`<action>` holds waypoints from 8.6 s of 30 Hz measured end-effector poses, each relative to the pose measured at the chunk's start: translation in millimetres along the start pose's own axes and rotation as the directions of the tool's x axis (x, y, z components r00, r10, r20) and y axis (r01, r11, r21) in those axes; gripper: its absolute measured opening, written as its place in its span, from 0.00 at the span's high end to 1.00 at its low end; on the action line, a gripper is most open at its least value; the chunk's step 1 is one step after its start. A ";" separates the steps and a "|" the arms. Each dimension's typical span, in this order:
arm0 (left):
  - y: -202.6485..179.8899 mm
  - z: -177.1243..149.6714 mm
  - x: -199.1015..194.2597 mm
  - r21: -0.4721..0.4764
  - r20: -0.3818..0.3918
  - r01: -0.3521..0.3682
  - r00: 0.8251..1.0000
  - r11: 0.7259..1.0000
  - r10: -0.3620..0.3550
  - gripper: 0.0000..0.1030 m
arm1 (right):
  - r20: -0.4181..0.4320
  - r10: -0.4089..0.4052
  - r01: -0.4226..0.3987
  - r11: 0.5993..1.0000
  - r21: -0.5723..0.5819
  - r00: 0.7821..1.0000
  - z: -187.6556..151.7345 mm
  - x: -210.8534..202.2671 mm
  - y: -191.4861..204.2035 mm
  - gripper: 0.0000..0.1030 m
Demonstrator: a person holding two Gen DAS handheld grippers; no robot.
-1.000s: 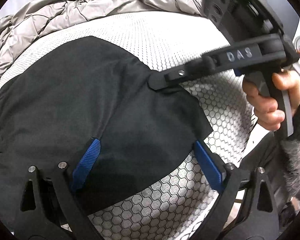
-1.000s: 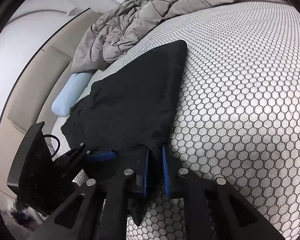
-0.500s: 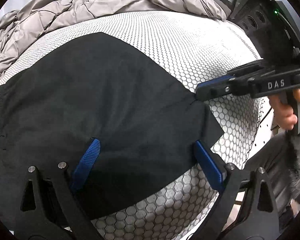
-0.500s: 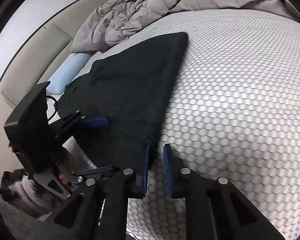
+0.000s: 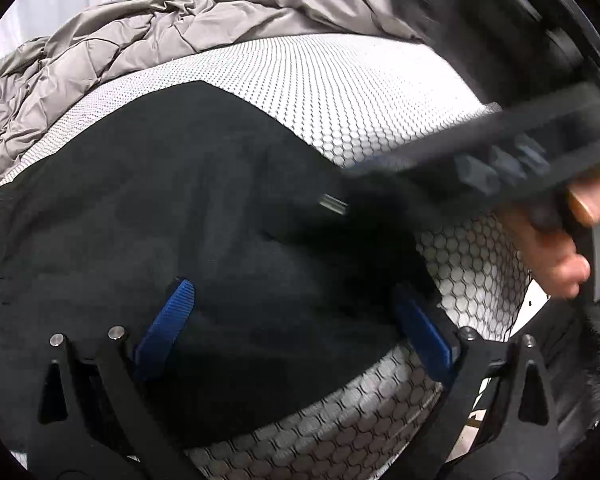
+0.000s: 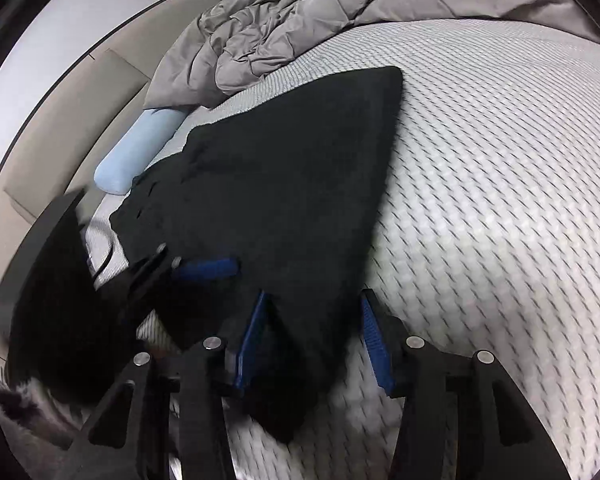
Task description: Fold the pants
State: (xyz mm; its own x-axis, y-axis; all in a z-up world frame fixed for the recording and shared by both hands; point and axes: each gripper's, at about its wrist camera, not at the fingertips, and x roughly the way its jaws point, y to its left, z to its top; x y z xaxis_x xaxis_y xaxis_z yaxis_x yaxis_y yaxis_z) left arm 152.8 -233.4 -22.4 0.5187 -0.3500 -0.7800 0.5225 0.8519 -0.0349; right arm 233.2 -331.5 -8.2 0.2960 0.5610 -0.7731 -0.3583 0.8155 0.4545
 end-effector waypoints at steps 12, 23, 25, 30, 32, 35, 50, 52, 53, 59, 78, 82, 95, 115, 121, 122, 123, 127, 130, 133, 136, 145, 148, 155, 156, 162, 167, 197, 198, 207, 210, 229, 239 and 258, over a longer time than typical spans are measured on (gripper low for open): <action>4.1 -5.9 -1.4 0.020 -0.041 0.038 0.998 0.999 -0.037 0.03 | 0.076 -0.077 0.068 0.990 0.124 0.994 88.7 42.3 -30.6 0.79; 6.9 -13.8 -7.0 0.060 -0.041 0.071 0.997 0.996 -0.068 0.02 | 0.127 -0.386 0.399 0.910 -0.109 0.914 158.0 80.3 -13.2 0.79; 5.8 -17.4 -10.2 0.075 -0.032 0.083 0.996 0.994 -0.081 0.02 | 0.146 -0.409 0.424 0.901 -0.096 0.901 161.1 79.3 -13.3 0.78; 17.3 -22.0 -28.9 0.033 0.006 0.139 0.990 0.990 -0.139 0.02 | 0.141 -0.342 0.347 0.938 -0.012 0.929 154.3 47.5 -26.7 0.64; 30.3 -21.9 -39.3 -0.023 0.024 0.177 0.984 0.984 -0.177 0.02 | 0.163 -0.292 0.289 0.956 0.042 0.942 139.8 26.3 -36.2 0.56; 55.6 -23.4 -50.4 -0.148 0.077 0.205 0.978 0.968 -0.195 0.02 | 0.150 -0.166 0.145 0.980 0.137 0.975 103.9 0.5 -59.1 0.55; 19.0 -1.6 -10.0 -0.082 0.039 0.064 0.997 0.995 -0.061 0.02 | 0.011 -0.121 0.121 0.986 -0.116 0.993 10.0 -20.5 -18.6 0.86; 15.5 1.1 -11.4 -0.060 0.045 0.054 0.998 0.997 -0.051 0.02 | 0.022 -0.115 0.116 0.990 -0.082 0.993 12.7 -25.0 -23.9 0.84; 16.5 4.9 -11.1 -0.054 0.049 0.056 0.997 0.997 -0.053 0.02 | 0.041 -0.108 0.110 0.992 -0.059 0.993 14.1 -27.5 -25.1 0.83; 61.0 7.9 -30.8 -0.126 0.088 -0.042 0.995 0.991 0.053 0.02 | 0.202 -0.134 0.149 0.987 -0.060 0.970 20.6 -46.2 2.0 0.83; 131.8 -25.7 -75.0 -0.203 0.097 0.024 0.995 0.979 -0.004 0.79 | 0.138 -0.220 0.252 0.925 -0.285 0.966 6.7 -1.9 69.2 0.69; 120.9 -3.7 -31.9 -0.144 -0.016 -0.004 1.000 0.990 0.002 0.79 | 0.095 -0.274 0.290 0.892 -0.346 0.957 19.5 42.9 85.0 0.69; 138.3 -10.9 -60.4 -0.158 0.067 0.026 0.998 0.987 -0.016 0.89 | 0.130 -0.297 0.323 0.901 -0.288 0.946 18.1 10.8 48.3 0.69; 171.9 10.9 -47.8 -0.280 0.054 0.015 0.999 0.960 0.000 0.97 | 0.120 -0.325 0.346 0.893 -0.287 0.938 56.8 36.7 52.2 0.68; 203.0 27.1 6.1 -0.365 -0.070 0.017 0.996 0.931 -0.046 0.97 | 0.075 -0.300 0.308 0.898 -0.314 0.951 89.5 82.1 63.5 0.68; 210.5 23.9 6.1 -0.394 -0.056 0.049 0.995 0.918 -0.077 0.98 | 0.043 -0.325 0.322 0.892 -0.317 0.945 89.7 89.4 60.2 0.68; 217.8 20.2 2.3 -0.421 -0.035 0.071 0.995 0.904 -0.094 0.99 | 0.027 -0.347 0.337 0.888 -0.312 0.938 91.8 93.3 54.4 0.69; 228.1 5.7 -15.5 -0.433 0.003 0.085 0.996 0.897 -0.093 0.99 | 0.040 -0.398 0.394 0.880 -0.264 0.916 95.0 80.9 30.4 0.69; 223.1 1.1 -27.0 -0.403 -0.005 0.041 0.999 0.914 -0.047 0.99 | 0.048 -0.395 0.394 0.885 -0.250 0.917 91.1 70.1 24.0 0.69; 211.4 13.2 -45.1 -0.375 0.024 0.020 1.000 0.927 -0.012 0.97 | 0.062 -0.386 0.389 0.885 -0.255 0.920 93.2 66.0 35.8 0.68; 197.2 41.2 -51.5 -0.316 0.066 0.020 0.998 0.948 0.002 0.90 | 0.095 -0.297 0.312 0.915 -0.256 0.950 99.7 68.4 54.0 0.67; 246.6 27.0 -8.4 -0.436 0.015 0.052 0.999 0.899 -0.050 0.99 | 0.034 -0.363 0.353 0.876 -0.328 0.931 117.4 117.8 61.9 0.67; 250.7 17.8 -20.3 -0.431 0.047 0.084 0.996 0.899 -0.071 0.99 | 0.055 -0.444 0.441 0.853 -0.278 0.894 116.6 97.2 35.4 0.67; 205.2 -4.0 -78.9 -0.297 0.059 -0.012 0.998 0.955 0.031 0.77 | 0.120 -0.472 0.485 0.825 -0.289 0.874 89.0 56.1 56.6 0.66; 192.9 -8.8 -84.1 -0.278 0.073 0.007 0.997 0.961 0.013 0.63 | 0.127 -0.443 0.460 0.835 -0.301 0.887 81.8 51.4 65.6 0.65; 150.6 -36.1 -68.4 -0.144 -0.028 -0.016 1.000 0.989 0.012 0.55 | 0.037 -0.269 0.258 0.866 -0.429 0.962 29.5 73.5 110.7 0.61; 175.5 -70.6 -96.3 -0.203 -0.002 0.051 0.999 0.978 -0.052 0.52 | 0.084 -0.384 0.381 0.818 -0.432 0.920 4.7 54.7 83.2 0.60; 211.4 -85.4 -99.0 -0.407 0.016 -0.027 0.999 0.913 0.037 0.52 | 0.135 -0.351 0.350 0.936 0.033 0.926 56.3 -5.4 -12.0 0.68; 209.5 -84.7 -101.4 -0.410 0.026 -0.020 0.999 0.912 0.033 0.52 | 0.167 -0.373 0.378 0.926 0.008 0.912 50.5 -13.1 -4.3 0.67; 179.6 -78.0 -86.7 -0.293 -0.045 -0.061 0.998 0.954 0.049 0.41 | 0.106 -0.299 0.317 0.899 -0.304 0.948 10.4 16.2 60.6 0.55; 184.4 -91.5 -94.5 -0.312 -0.031 -0.046 0.999 0.949 0.039 0.36 | 0.085 -0.396 0.397 0.835 -0.380 0.914 1.1 28.0 55.1 0.48; 338.7 -246.2 -200.0 -0.949 0.110 0.009 0.947 0.316 0.302 0.27 | 0.259 -0.390 0.435 0.888 -0.148 0.884 -4.7 -72.1 13.9 0.25; 333.1 -175.8 -221.9 -0.882 0.031 -0.232 0.840 0.411 0.542 0.99 | 0.248 -0.370 0.422 0.884 -0.204 0.895 -9.7 -59.6 30.4 0.25; 82.1 54.6 -96.8 -0.337 0.205 0.222 0.966 0.915 -0.159 0.44 | 0.282 -0.446 0.470 0.882 -0.019 0.849 -0.4 -91.5 -17.6 0.25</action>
State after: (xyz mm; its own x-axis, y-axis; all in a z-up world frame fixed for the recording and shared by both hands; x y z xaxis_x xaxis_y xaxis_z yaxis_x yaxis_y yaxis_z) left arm 182.4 -150.9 84.3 0.5565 -0.5534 -0.6197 0.3653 0.8329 -0.4157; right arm 212.1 -397.2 54.4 0.6611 0.1527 -0.7346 -0.1939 0.9806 0.0294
